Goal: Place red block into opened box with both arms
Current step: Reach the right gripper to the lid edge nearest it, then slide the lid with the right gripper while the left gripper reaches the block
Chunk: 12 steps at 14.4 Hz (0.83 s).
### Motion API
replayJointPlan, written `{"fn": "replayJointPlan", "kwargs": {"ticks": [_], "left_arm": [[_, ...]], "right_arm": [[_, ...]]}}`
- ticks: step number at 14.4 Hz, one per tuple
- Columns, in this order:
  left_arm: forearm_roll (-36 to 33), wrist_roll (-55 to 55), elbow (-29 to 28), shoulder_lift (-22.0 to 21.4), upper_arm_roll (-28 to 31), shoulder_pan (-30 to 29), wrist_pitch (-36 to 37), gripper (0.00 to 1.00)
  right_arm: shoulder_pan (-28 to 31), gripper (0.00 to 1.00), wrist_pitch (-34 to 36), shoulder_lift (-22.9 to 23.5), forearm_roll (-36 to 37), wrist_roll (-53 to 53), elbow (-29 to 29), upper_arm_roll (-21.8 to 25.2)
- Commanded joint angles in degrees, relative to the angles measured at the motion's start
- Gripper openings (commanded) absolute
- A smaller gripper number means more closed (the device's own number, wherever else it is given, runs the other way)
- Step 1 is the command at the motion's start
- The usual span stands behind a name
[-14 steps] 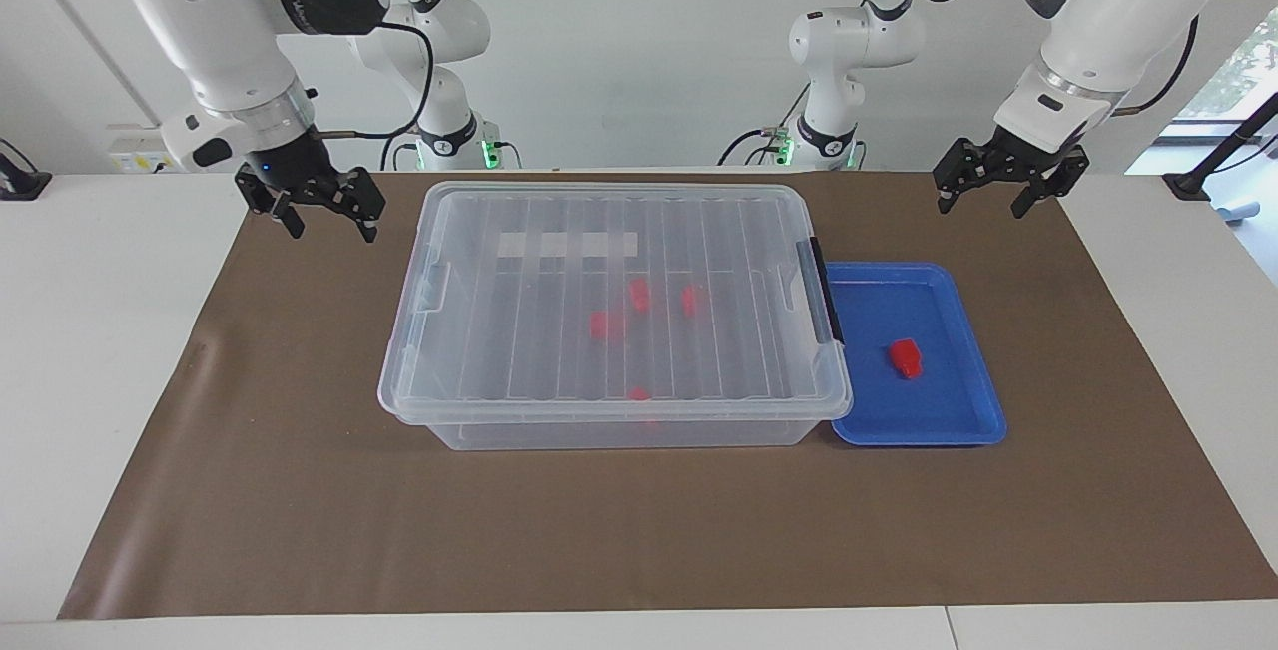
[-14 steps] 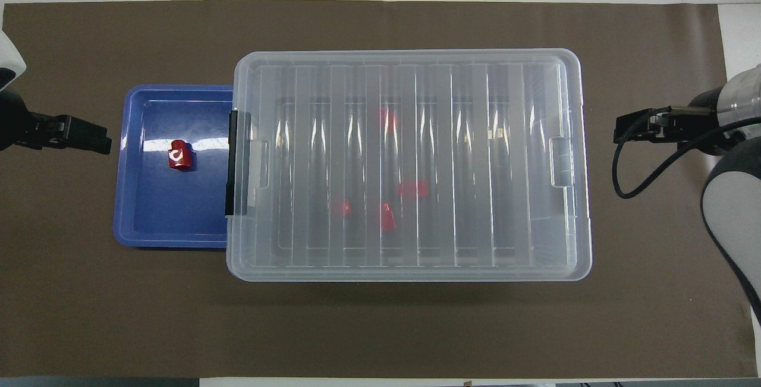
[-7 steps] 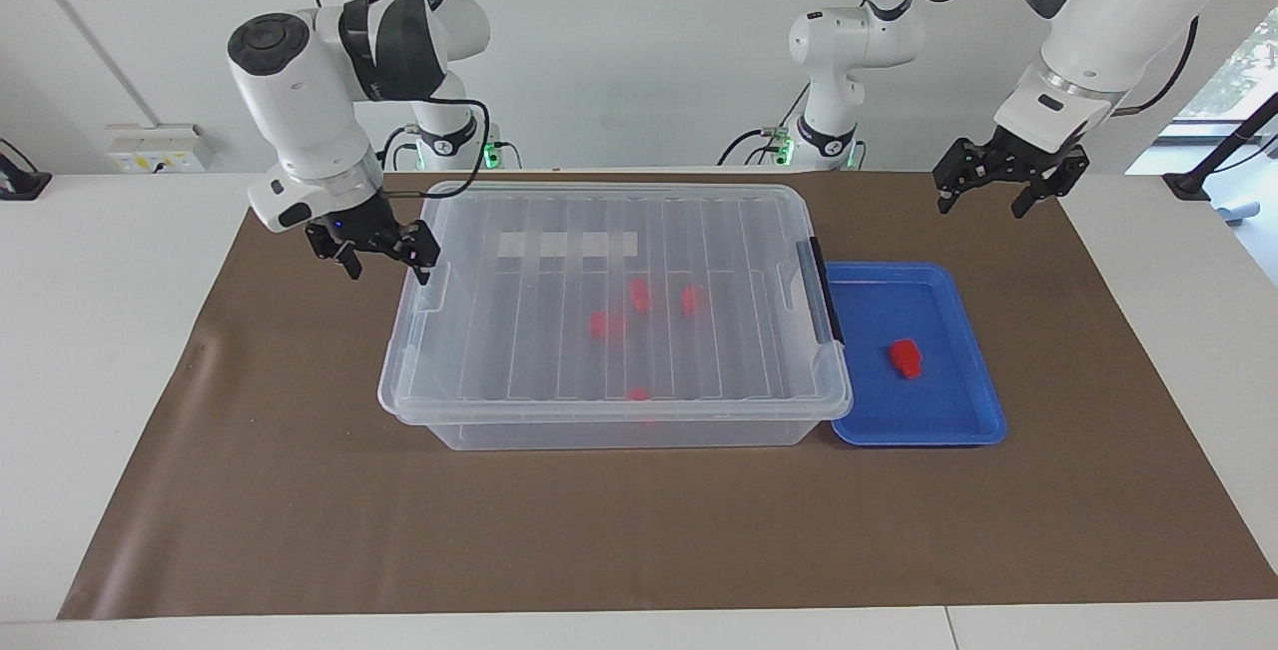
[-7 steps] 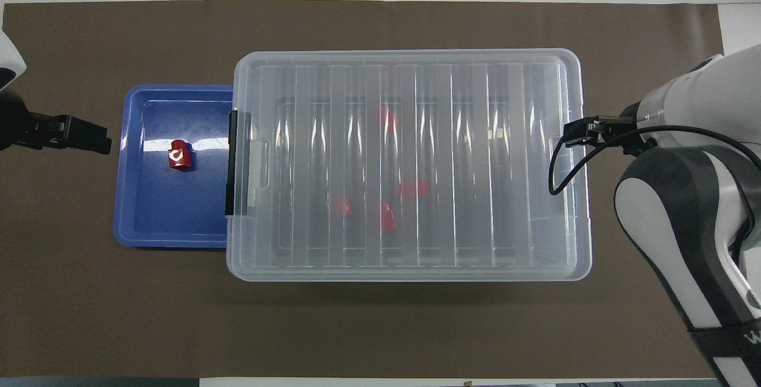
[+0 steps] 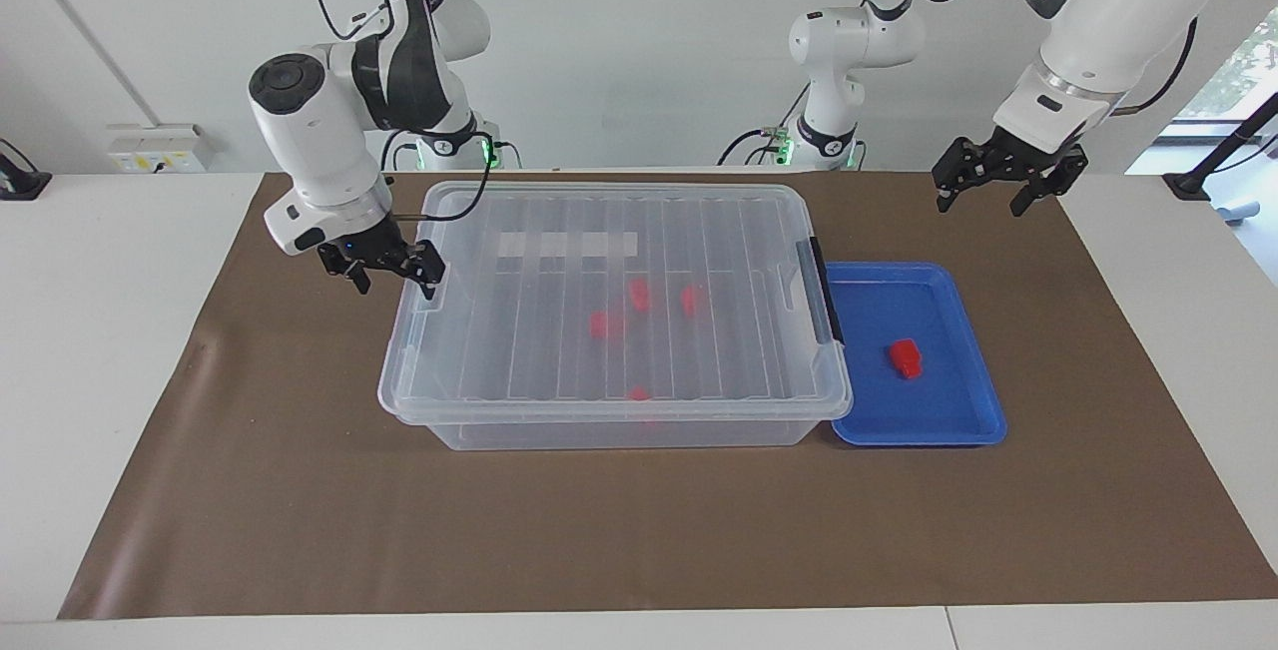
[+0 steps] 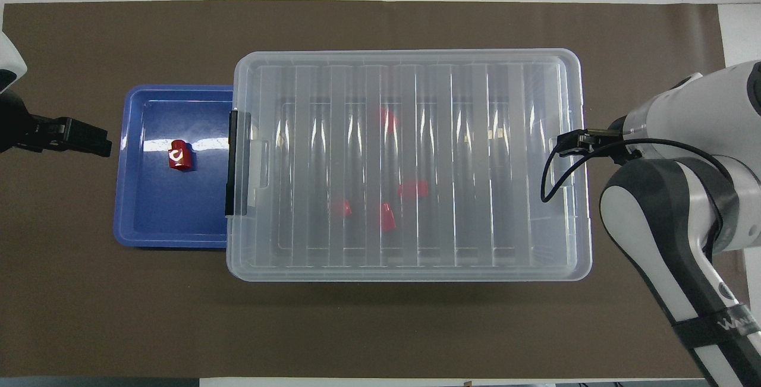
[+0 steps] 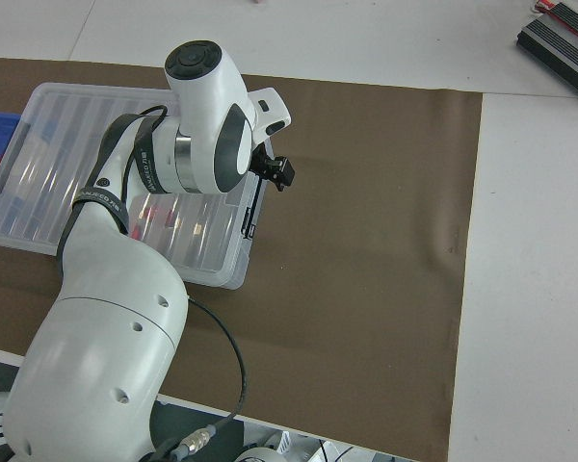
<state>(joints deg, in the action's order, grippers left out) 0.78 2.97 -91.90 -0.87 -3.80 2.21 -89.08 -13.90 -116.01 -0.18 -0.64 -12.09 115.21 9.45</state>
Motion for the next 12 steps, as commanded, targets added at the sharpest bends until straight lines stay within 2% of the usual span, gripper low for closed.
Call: {"fn": "replayJointPlan", "kwargs": {"ticks": [1, 6, 9, 12], "left_arm": [[0.98, -0.33, -0.48, -0.8, -0.24, -0.19, -0.03, 1.0], [1.06, -0.33, -8.81, -2.38, -0.06, -0.98, -11.71, 1.0], [1.06, -0.42, -17.06, -2.56, -0.15, -0.98, -21.19, 1.0], [1.06, -0.51, -23.83, -0.89, -0.15, -0.98, -28.93, 1.0]], "right_arm": [[2.2, 1.0, -1.59, -2.02, -0.59, 3.99, 2.74, -0.57], [6.77, 1.0, -1.85, -1.93, -0.59, 11.99, 2.83, -0.57], [9.75, 1.0, -1.94, -1.84, -0.59, 16.99, 2.65, -0.48], [12.04, 1.0, -1.94, -1.58, -0.51, 21.56, 2.22, -0.22]]}}
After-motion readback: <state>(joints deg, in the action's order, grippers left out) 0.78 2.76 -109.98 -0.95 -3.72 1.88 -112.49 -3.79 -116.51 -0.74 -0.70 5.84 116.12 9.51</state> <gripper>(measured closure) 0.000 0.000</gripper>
